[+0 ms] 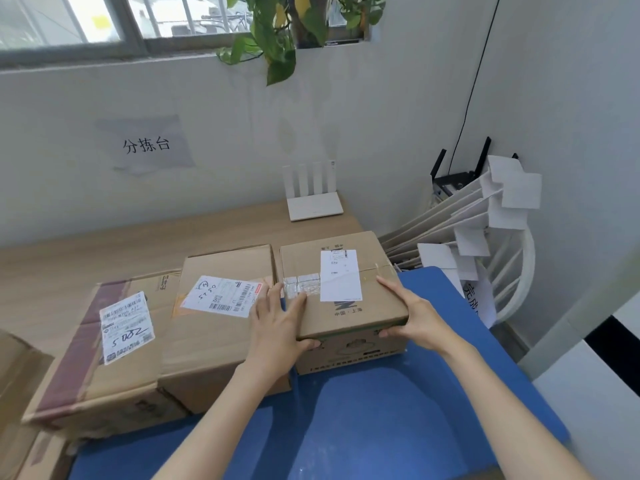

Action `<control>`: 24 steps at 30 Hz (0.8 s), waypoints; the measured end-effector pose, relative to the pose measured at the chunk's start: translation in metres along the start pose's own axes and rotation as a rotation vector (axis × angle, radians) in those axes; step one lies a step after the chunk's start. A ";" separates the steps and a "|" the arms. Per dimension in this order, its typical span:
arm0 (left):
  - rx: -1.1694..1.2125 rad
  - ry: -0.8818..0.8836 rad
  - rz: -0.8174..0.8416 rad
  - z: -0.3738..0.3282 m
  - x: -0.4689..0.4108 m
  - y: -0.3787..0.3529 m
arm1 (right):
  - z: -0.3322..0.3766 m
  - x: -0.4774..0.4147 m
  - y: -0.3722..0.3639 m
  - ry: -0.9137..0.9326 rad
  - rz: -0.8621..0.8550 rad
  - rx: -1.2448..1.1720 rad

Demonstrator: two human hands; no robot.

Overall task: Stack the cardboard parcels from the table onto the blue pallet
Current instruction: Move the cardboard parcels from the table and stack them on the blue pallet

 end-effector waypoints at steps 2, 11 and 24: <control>0.021 0.008 0.019 0.002 -0.001 0.000 | 0.002 -0.002 -0.002 0.002 0.008 -0.008; 0.027 0.007 0.064 0.010 -0.004 -0.002 | 0.005 -0.005 -0.007 0.004 0.021 0.035; 0.253 -0.034 0.001 0.029 0.009 0.052 | 0.084 0.010 0.022 0.051 -0.107 0.091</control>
Point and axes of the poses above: each hand's wrist, its own x-axis away from the middle knuckle, its own y-axis out of the back of the hand, z = x × y, the point moved 9 cm from there along -x, towards the middle knuckle, and after that the axes turned 1 degree about z, right-handed, at the moved point
